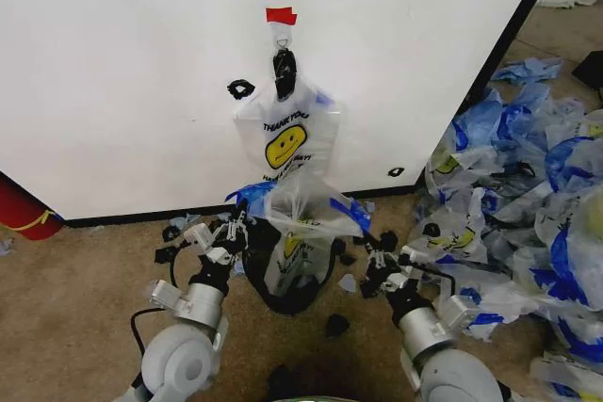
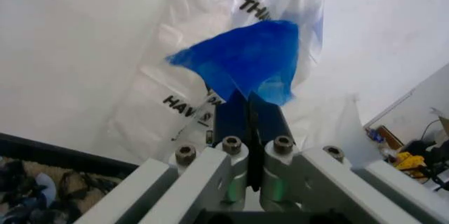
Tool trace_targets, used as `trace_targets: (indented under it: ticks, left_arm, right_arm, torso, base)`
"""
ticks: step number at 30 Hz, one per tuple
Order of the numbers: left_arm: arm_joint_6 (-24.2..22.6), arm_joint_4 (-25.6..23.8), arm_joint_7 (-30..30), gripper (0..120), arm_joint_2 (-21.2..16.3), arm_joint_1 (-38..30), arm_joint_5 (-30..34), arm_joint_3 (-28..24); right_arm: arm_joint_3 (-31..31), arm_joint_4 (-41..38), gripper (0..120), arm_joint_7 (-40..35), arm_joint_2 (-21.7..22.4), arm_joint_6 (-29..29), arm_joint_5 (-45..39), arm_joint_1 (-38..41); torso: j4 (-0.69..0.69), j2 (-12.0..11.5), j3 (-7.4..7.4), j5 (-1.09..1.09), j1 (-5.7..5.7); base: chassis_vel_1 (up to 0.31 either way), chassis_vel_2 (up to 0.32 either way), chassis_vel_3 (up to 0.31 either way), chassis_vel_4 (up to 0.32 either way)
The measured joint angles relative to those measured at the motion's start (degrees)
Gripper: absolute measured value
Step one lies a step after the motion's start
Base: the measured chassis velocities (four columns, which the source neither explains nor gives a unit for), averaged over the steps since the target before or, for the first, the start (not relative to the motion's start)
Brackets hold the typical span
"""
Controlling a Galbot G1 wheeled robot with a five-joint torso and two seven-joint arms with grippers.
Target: Pick up the garbage bag from the wall and place it over the trash bin.
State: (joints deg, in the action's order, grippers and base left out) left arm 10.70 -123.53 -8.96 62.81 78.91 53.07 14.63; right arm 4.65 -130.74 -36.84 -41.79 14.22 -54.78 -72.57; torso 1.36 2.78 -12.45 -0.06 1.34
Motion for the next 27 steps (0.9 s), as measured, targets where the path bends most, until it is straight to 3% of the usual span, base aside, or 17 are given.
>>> trace_targets:
  ticks: [9,22,24,27]
  left_arm:
    - [-0.6,-2.8,-0.7,0,-1.6,2.7,-0.5,1.0]
    - [-0.7,-4.4,-1.1,0,-2.0,3.9,-1.2,0.5]
    - [-0.7,-4.4,-1.1,0,-1.9,3.8,-1.2,0.4]
    - [-0.8,-4.3,-1.1,0,-1.5,3.4,-1.2,0.0]
  right_arm:
    - [-2.5,0.2,0,-1.1,-0.2,0.6,-0.1,-1.6]
    - [2.3,-3.5,0,0.9,1.0,-0.1,2.9,-0.7]
    - [2.8,-3.6,1,1.3,1.3,0.0,3.9,-0.9]
    - [3.9,-3.9,14,2.3,2.7,-0.1,6.3,-1.1]
  torso:
    - [-0.01,0.0,0.00,0.01,0.00]
    - [0.00,0.0,0.00,0.00,0.00]
    - [0.00,0.0,0.00,0.00,0.00]
    - [0.00,0.0,0.00,0.00,0.00]
  base:
    - [0.000,0.000,0.000,0.000]
    - [0.000,0.000,0.000,0.000]
    - [0.000,0.000,0.000,0.000]
    - [0.000,0.000,0.000,0.000]
